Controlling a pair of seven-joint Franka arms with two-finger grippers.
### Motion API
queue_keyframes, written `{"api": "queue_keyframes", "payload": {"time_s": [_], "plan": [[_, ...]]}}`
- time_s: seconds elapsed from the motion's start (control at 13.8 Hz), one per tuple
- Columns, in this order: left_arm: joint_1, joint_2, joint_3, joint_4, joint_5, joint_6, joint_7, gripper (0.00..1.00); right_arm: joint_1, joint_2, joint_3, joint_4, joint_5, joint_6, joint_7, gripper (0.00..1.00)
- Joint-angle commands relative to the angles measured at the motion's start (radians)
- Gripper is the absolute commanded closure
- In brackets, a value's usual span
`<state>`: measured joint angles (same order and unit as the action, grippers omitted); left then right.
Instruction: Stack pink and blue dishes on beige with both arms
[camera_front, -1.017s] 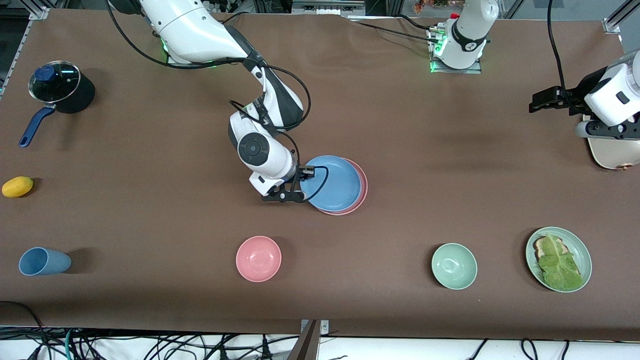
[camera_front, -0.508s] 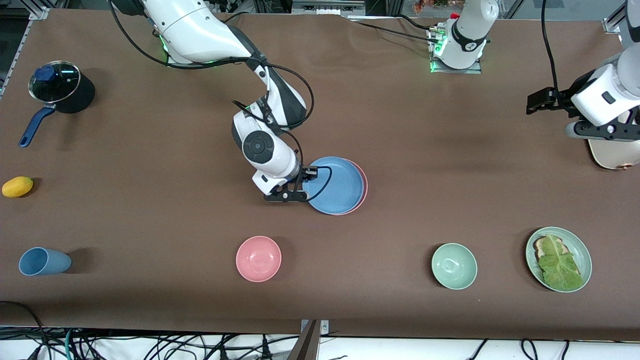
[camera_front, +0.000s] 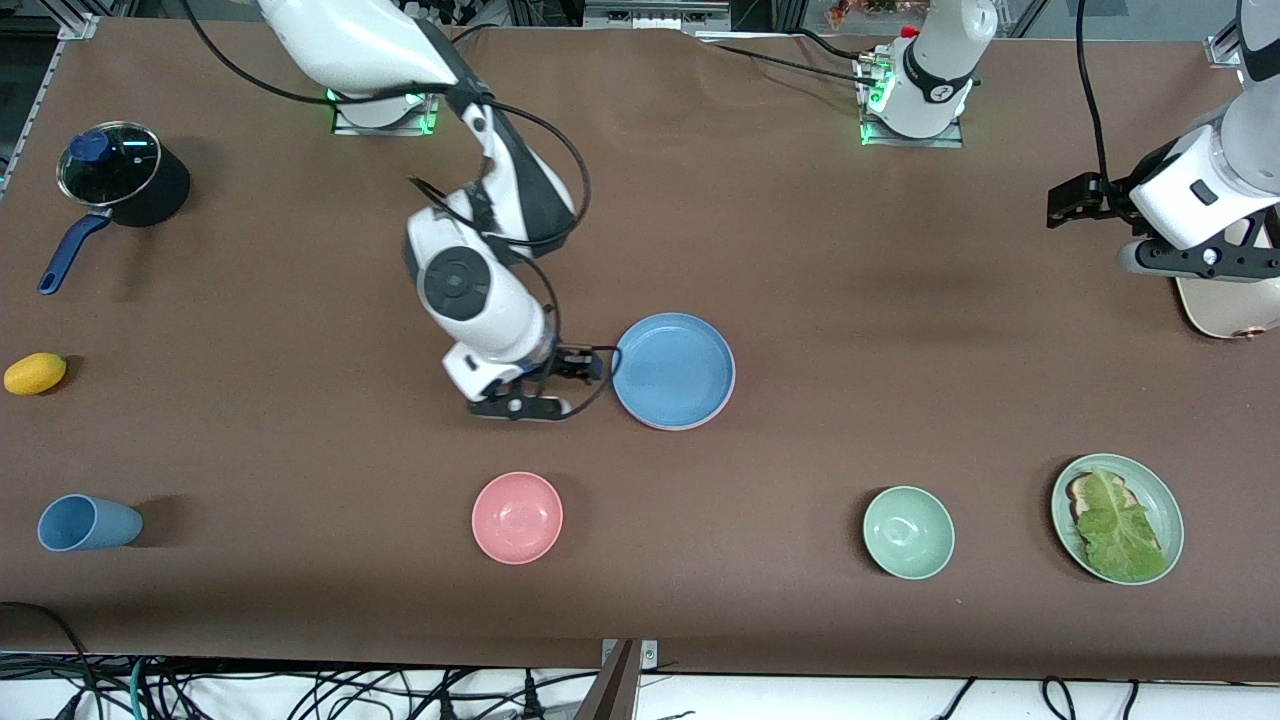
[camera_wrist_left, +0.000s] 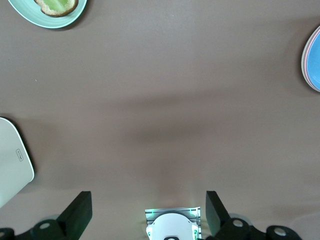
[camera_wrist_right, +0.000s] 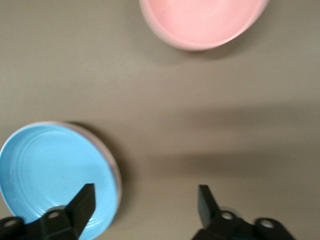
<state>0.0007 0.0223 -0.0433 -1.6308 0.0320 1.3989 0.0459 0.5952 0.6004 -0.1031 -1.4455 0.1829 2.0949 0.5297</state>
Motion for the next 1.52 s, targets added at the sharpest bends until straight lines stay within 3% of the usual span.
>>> {"api": "queue_keyframes", "payload": {"time_s": [0.0,0.29,0.44,0.58,0.73,0.87,1.02,1.23,1.45], "plan": [[0.009,-0.022,-0.006,-0.024,0.011,0.015,-0.003,0.0,0.005,-0.115,-0.101,-0.016,-0.02,-0.14,-0.086,0.0],[0.015,-0.019,-0.004,-0.024,-0.004,0.015,-0.003,0.0,0.008,-0.211,-0.308,-0.006,-0.005,-0.359,-0.276,0.0],[0.015,-0.018,-0.004,-0.023,-0.004,0.019,-0.003,0.0,-0.009,-0.273,-0.328,0.019,-0.022,-0.417,-0.307,0.0],[0.015,-0.018,-0.006,-0.023,-0.004,0.022,-0.003,0.0,-0.124,-0.335,-0.278,0.01,-0.034,-0.485,-0.313,0.0],[0.015,-0.016,-0.006,-0.023,-0.017,0.022,-0.003,0.0,-0.286,-0.42,-0.125,-0.004,-0.116,-0.562,-0.358,0.0],[0.016,-0.016,-0.006,-0.017,-0.017,0.022,-0.003,0.0,-0.479,-0.5,0.049,-0.094,-0.167,-0.559,-0.369,0.0],[0.016,-0.016,-0.004,-0.017,-0.018,0.022,-0.003,0.0,-0.601,-0.579,0.133,-0.2,-0.166,-0.479,-0.372,0.0],[0.015,-0.015,-0.006,-0.018,-0.034,0.032,-0.003,0.0,-0.62,-0.608,0.128,-0.214,-0.161,-0.467,-0.408,0.0],[0.016,-0.015,-0.004,-0.018,-0.034,0.032,-0.003,0.0,-0.56,-0.636,0.059,-0.246,-0.16,-0.467,-0.48,0.0]]}}
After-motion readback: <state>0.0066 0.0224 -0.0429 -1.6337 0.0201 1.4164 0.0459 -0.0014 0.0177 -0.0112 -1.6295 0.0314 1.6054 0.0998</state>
